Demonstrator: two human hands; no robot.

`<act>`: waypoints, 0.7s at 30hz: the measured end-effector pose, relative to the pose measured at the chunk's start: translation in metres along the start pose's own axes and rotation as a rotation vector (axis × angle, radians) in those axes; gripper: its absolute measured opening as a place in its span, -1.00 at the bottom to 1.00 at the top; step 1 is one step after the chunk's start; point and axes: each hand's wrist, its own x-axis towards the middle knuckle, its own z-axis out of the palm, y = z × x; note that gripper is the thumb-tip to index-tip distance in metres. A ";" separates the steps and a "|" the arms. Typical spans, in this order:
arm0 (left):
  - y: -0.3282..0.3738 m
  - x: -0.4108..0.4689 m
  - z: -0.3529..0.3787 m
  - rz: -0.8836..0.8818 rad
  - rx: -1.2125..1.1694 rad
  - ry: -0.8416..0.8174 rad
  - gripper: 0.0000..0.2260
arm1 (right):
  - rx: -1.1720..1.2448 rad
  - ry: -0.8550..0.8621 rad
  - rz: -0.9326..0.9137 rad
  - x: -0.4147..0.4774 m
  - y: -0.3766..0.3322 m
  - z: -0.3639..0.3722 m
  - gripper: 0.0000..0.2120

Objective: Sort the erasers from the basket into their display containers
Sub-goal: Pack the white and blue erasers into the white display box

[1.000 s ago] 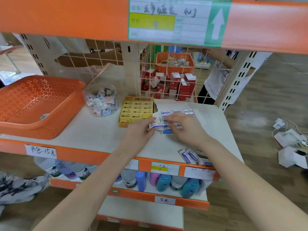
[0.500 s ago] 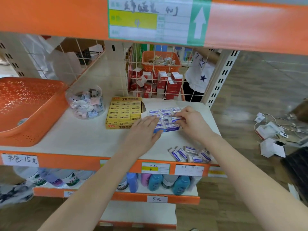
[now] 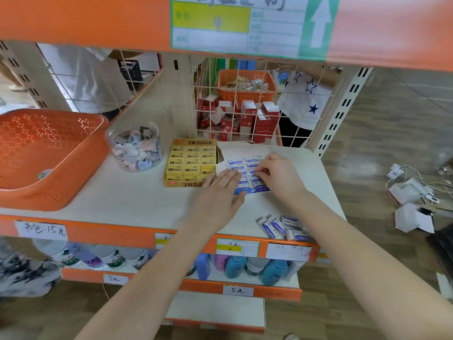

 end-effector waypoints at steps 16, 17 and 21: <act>0.010 -0.008 -0.012 0.295 -0.357 0.151 -0.71 | 0.103 -0.175 -0.036 -0.069 0.013 -0.053 -0.73; 0.014 -0.011 -0.017 0.332 -0.381 0.072 -0.73 | 0.113 -0.203 -0.015 -0.077 0.014 -0.058 -0.73; 0.026 -0.009 -0.013 0.455 -0.387 -0.182 -0.63 | 0.065 -0.267 0.078 -0.103 0.011 -0.054 -0.79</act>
